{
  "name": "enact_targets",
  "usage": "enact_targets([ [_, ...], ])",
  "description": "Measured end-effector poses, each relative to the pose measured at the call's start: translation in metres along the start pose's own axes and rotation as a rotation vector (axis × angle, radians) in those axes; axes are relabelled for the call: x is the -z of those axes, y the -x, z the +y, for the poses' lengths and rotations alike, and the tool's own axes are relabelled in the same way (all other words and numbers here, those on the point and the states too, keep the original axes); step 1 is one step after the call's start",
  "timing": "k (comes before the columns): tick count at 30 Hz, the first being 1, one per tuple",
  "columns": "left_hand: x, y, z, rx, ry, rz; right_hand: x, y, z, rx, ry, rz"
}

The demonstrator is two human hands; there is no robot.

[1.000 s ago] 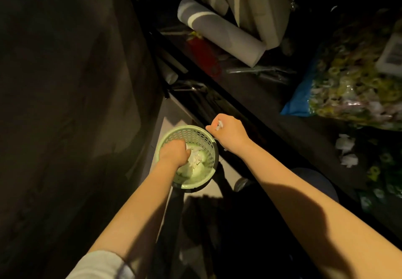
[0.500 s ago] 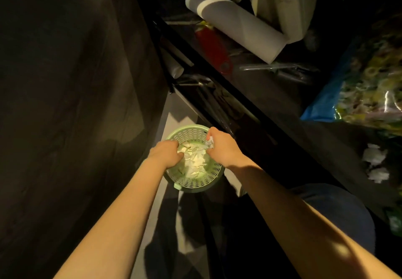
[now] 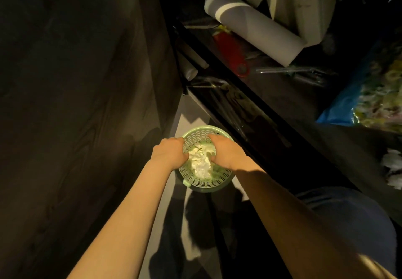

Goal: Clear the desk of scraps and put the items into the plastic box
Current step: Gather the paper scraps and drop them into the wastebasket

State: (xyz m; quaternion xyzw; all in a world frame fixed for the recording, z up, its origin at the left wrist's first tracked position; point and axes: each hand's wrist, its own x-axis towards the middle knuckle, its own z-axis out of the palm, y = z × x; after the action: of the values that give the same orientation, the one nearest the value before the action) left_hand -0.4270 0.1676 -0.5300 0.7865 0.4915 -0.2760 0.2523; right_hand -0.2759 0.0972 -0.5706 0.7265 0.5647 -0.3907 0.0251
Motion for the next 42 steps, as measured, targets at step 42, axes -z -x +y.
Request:
enact_targets([
  [42,0.208,0.295,0.211,-0.677,-0.114,0.924,0.251,0.422,-0.01,0.165,0.076,1.025],
])
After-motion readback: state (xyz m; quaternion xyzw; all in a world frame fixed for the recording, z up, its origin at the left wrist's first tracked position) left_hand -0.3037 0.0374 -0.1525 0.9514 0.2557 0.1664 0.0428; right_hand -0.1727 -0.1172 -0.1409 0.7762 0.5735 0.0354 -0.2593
